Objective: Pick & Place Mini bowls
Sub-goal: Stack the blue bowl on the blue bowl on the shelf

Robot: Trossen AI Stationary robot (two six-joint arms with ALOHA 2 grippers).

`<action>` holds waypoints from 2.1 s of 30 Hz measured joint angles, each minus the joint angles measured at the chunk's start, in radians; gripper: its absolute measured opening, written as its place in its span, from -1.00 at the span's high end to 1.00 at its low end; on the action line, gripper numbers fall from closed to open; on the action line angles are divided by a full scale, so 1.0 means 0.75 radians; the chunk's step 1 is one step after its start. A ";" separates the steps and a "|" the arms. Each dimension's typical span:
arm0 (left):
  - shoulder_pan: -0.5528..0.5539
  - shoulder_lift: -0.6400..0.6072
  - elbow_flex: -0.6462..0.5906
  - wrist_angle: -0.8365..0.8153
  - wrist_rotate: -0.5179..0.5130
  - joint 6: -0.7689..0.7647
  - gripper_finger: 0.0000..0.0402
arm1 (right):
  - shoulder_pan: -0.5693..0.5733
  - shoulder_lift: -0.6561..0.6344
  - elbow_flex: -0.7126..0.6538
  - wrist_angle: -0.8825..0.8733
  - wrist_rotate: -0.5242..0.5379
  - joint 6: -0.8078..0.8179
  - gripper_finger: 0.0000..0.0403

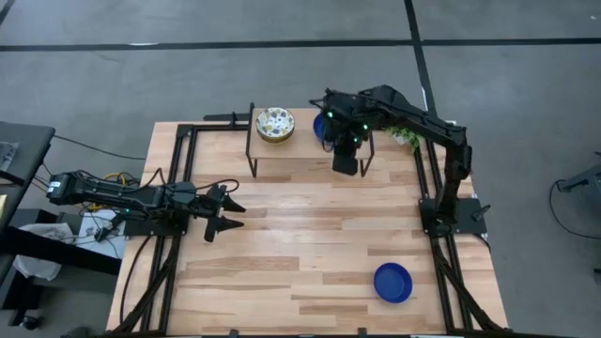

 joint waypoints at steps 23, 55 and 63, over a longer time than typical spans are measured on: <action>0.000 -0.065 0.001 0.129 0.198 0.095 -0.26 | 0.662 -0.092 -0.330 0.012 0.002 0.335 0.65; 0.000 -0.124 0.001 0.101 0.294 0.050 -0.26 | 1.709 -0.195 -0.980 0.652 0.166 1.566 0.65; 0.000 -0.124 0.001 0.105 0.294 0.050 -0.26 | 1.716 -0.023 -0.980 0.689 0.160 1.556 0.65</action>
